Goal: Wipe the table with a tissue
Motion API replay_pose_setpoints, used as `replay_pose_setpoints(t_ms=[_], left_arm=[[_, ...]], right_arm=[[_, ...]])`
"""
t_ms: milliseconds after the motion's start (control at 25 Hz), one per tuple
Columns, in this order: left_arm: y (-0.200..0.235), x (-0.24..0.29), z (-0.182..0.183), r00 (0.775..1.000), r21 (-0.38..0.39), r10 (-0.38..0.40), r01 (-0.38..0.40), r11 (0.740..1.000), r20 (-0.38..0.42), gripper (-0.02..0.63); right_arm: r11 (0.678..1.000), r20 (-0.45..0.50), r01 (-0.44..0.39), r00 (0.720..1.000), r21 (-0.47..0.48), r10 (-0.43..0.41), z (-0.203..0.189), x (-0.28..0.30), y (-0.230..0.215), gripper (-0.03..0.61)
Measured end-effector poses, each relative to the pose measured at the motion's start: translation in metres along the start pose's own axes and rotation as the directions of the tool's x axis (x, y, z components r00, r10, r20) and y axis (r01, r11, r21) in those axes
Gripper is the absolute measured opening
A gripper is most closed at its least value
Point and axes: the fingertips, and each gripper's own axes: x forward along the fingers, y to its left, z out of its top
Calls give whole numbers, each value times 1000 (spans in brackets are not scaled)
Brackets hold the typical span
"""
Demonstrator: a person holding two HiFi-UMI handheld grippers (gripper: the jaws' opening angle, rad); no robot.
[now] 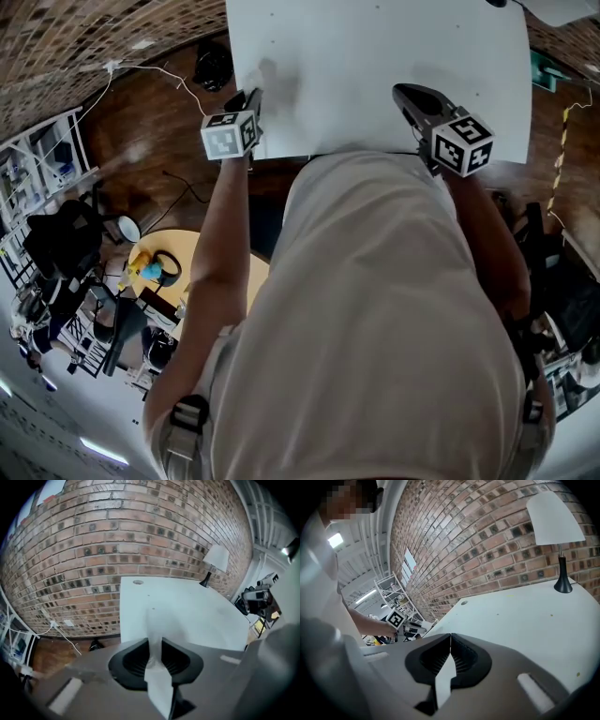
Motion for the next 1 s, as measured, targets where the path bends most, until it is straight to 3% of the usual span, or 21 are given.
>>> replay_pose_setpoints(t_ms=[200,400,760,880,1000], left_arm=[[16,17,11,999,-67,44,-44,997,-11,78],[19,37,26,997,-54,58,-61,997,-53,78],[33,69,66,993,-11,107,-107,994,-58,78],[36,74,67,988,27,129,-127,992,-81,77],[25,80,68,984,142,135,-119,983,-112,75]], right_arm=[[1000,2,-17,1000,11,17,6,-1,-5,8],[999,9,-16,1000,38,16,-1,-3,-8,9],[996,32,32,999,81,-35,-1,-24,-31,8],[994,37,47,998,94,-51,-3,-29,-37,8],[993,43,53,997,103,-58,-5,-33,-40,9]])
